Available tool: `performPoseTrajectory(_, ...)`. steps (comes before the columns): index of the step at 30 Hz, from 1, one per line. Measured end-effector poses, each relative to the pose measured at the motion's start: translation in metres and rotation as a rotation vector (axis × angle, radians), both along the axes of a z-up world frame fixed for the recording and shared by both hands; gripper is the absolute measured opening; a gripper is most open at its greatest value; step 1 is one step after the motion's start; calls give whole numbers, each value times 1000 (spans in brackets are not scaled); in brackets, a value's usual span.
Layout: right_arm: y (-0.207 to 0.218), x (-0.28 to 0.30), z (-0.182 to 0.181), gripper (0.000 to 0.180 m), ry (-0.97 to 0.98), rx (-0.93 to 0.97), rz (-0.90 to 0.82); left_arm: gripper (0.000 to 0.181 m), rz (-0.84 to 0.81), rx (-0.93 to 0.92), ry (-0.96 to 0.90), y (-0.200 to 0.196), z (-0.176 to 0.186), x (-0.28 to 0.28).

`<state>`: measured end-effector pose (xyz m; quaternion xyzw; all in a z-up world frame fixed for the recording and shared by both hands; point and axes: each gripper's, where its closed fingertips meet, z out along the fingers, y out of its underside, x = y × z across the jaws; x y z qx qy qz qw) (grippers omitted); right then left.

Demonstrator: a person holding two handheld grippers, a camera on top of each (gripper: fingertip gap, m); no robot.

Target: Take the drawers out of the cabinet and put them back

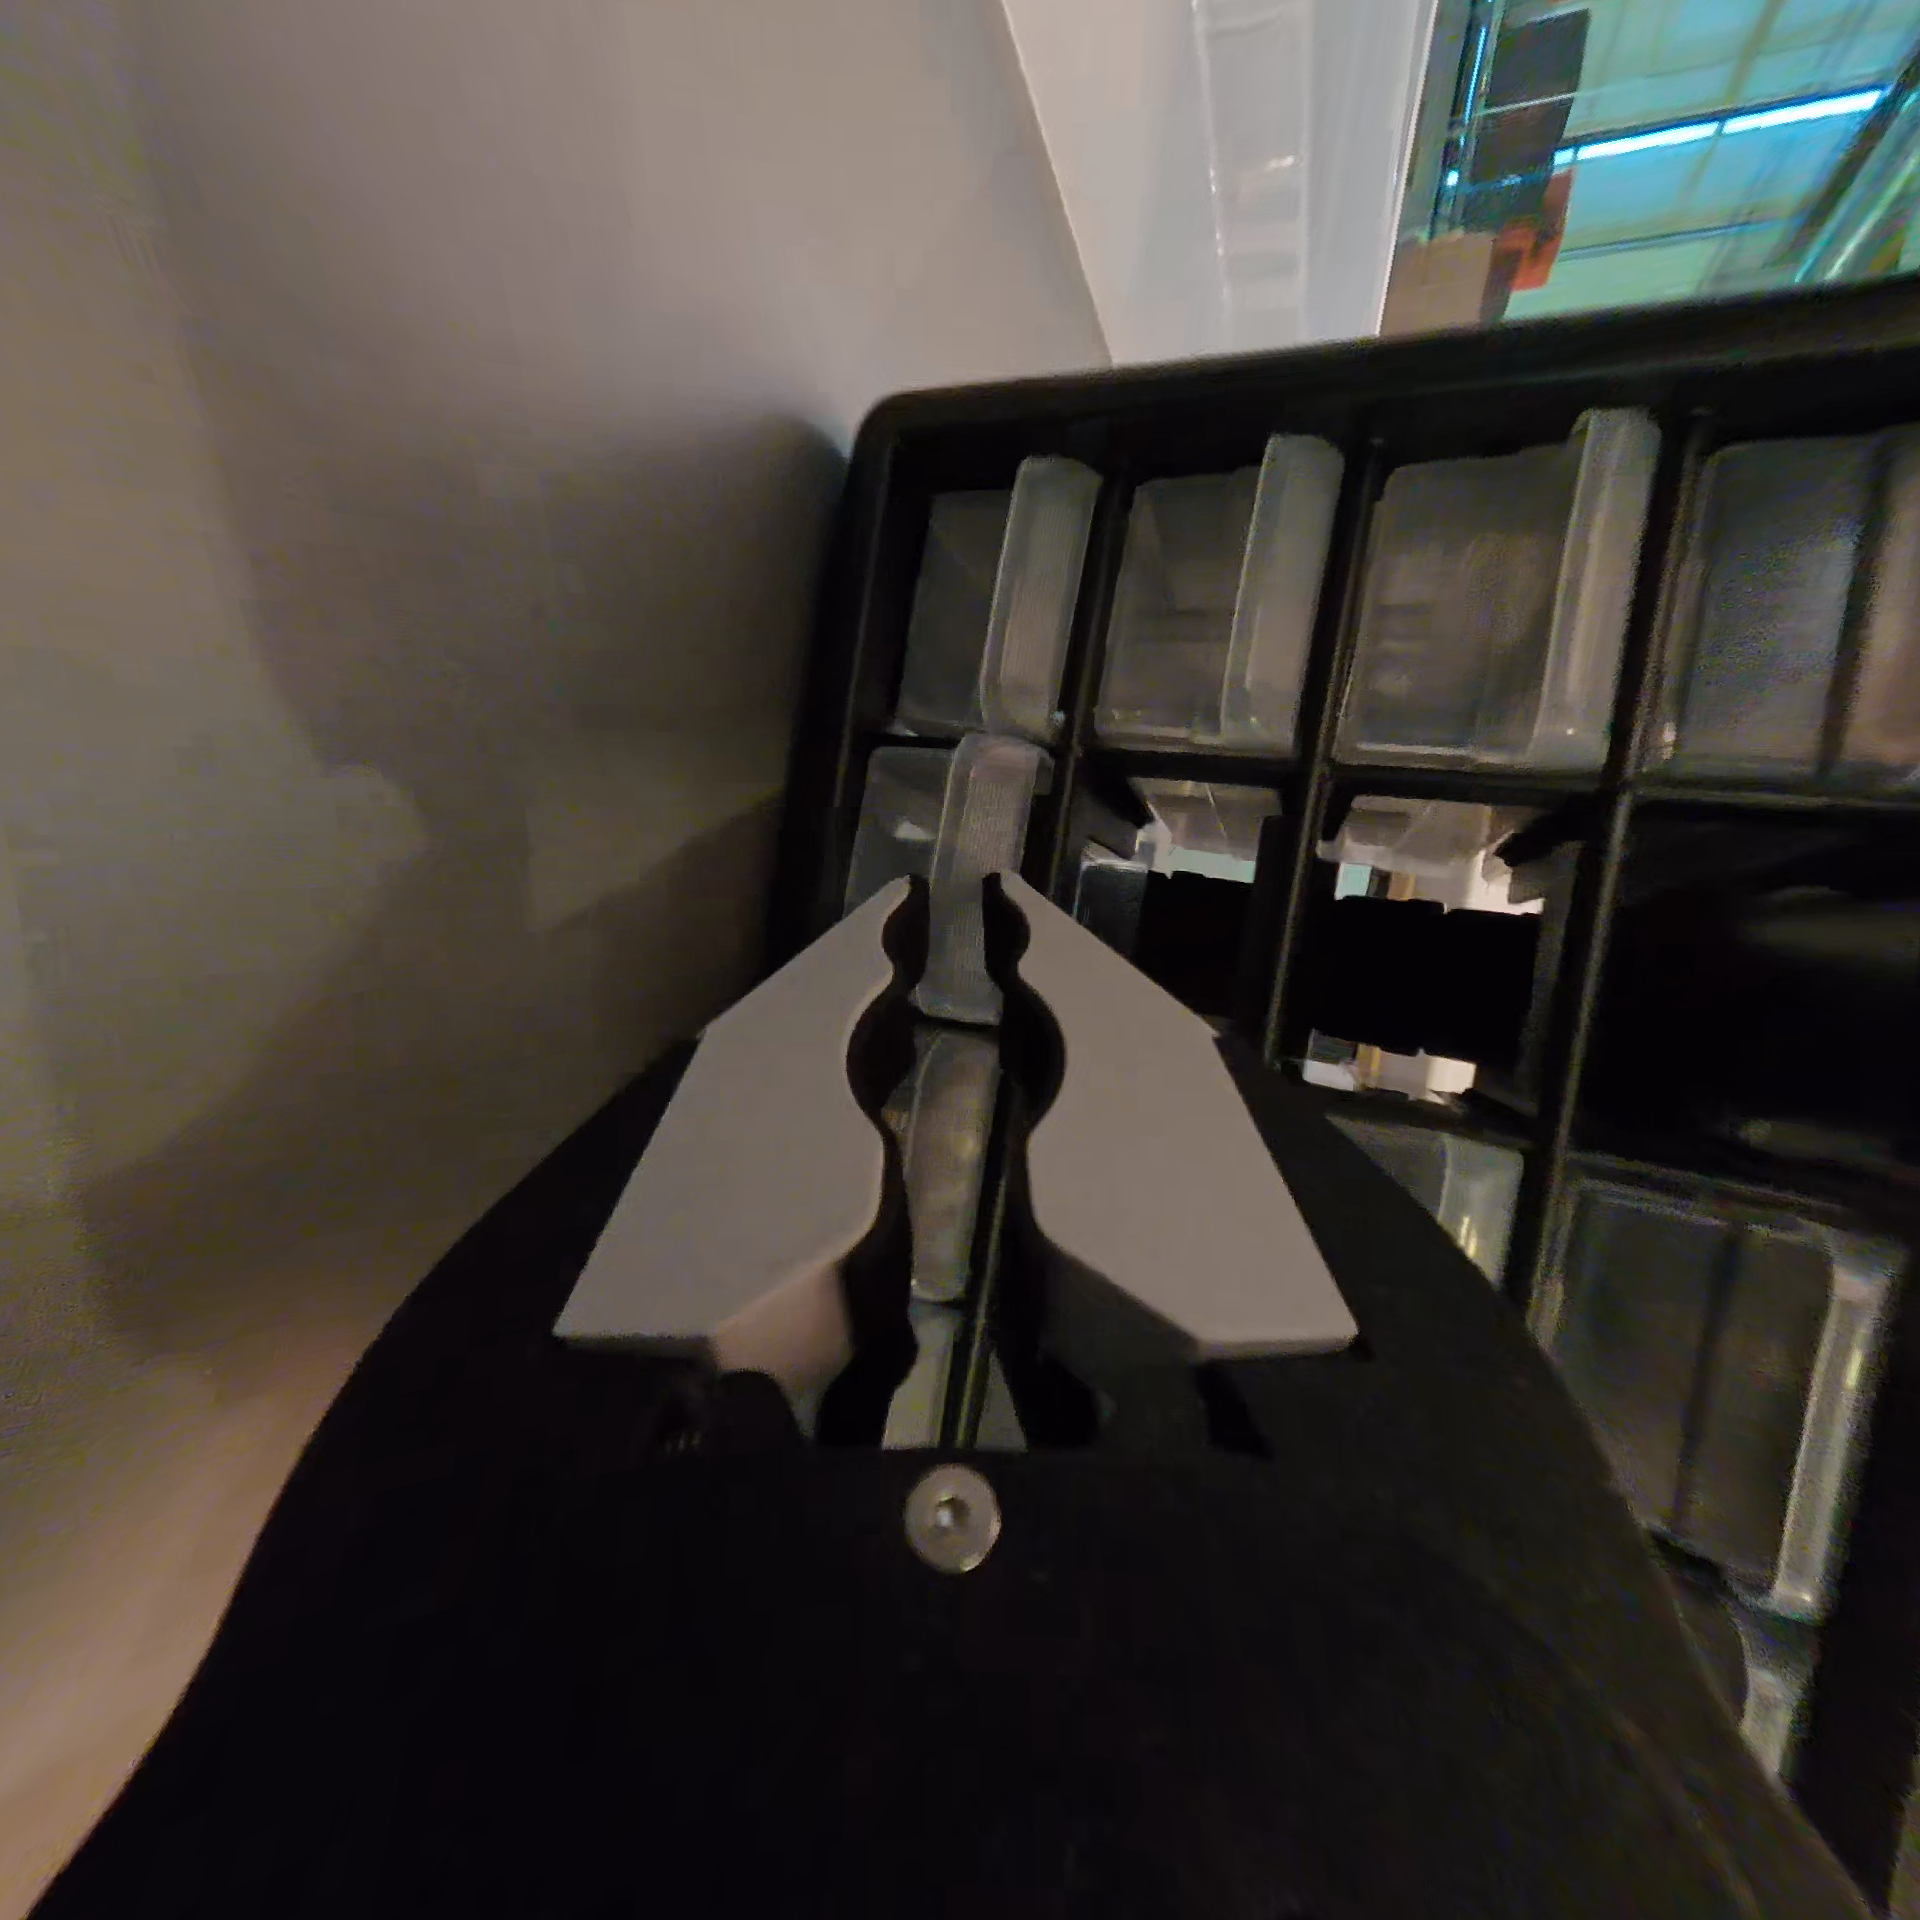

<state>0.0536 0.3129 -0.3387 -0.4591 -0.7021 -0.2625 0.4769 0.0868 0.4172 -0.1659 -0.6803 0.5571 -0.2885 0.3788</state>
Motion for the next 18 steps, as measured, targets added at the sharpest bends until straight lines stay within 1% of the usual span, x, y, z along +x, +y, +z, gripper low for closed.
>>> performPoseTrajectory(8, -79, -7, 3, 7, 57, -108, 53, 16, 0, 1, 0, 0, 0, 0)
performPoseTrajectory(11, -107, -13, 11, 6, 92, -142, 71, 16, 2, 2, 0, 0, 0, 0)
performPoseTrajectory(14, -124, -15, 26, 4, 130, -154, 69, 15, 5, 3, 1, 0, 0, 0)
performPoseTrajectory(16, -126, -9, 33, 4, 131, -151, 53, 15, 8, 4, 2, 0, 0, 0)
performPoseTrajectory(18, -130, -2, 36, 4, 154, -191, 54, 15, 11, 5, 1, 1, 0, 0)
